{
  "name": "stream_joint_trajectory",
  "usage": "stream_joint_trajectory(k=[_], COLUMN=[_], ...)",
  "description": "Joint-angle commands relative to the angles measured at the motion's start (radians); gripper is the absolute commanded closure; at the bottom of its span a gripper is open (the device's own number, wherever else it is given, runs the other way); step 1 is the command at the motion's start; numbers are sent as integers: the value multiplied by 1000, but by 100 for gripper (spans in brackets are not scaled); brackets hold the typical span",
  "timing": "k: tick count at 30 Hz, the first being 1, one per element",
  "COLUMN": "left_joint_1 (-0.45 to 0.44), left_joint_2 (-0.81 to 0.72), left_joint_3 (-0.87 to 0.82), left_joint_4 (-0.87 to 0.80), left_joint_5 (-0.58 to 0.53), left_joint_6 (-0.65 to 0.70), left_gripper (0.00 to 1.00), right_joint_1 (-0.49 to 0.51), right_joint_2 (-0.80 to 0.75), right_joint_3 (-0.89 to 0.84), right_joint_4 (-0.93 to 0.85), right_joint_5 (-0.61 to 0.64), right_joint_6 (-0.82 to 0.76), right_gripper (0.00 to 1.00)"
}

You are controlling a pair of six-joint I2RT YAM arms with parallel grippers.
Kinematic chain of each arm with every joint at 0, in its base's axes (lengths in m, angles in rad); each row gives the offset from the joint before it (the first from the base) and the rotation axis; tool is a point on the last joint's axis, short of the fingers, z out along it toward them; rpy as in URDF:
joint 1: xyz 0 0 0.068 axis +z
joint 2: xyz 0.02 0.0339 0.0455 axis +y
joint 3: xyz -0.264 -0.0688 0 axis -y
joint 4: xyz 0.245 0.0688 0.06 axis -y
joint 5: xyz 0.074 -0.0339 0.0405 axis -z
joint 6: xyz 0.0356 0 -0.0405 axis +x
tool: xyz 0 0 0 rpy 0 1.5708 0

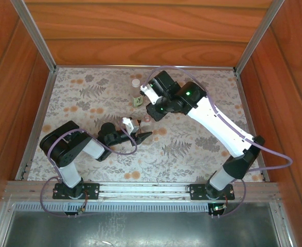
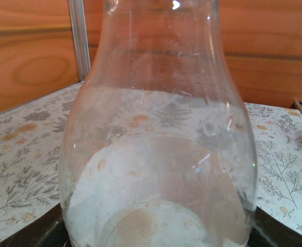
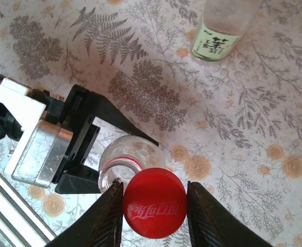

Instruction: Screw on the bottle caps

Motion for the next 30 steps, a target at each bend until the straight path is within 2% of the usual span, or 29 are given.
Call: stream_joint_trajectory(k=[1, 30], left_joint_1=[7, 7], left_joint_2=[38, 31], left_joint_3=[-10, -4], left_joint_4=[-135, -164], left_joint_5=[18, 21], left_joint_6=[10, 17], left_gripper=[40, 40], right_joint_1=[11, 38], right_joint_2=[14, 99], right_joint_3=[34, 66], right_joint_4=[-41, -98], right_joint_5=[-34, -68], right_joint_6=[-29, -50], right_gripper=[62, 62])
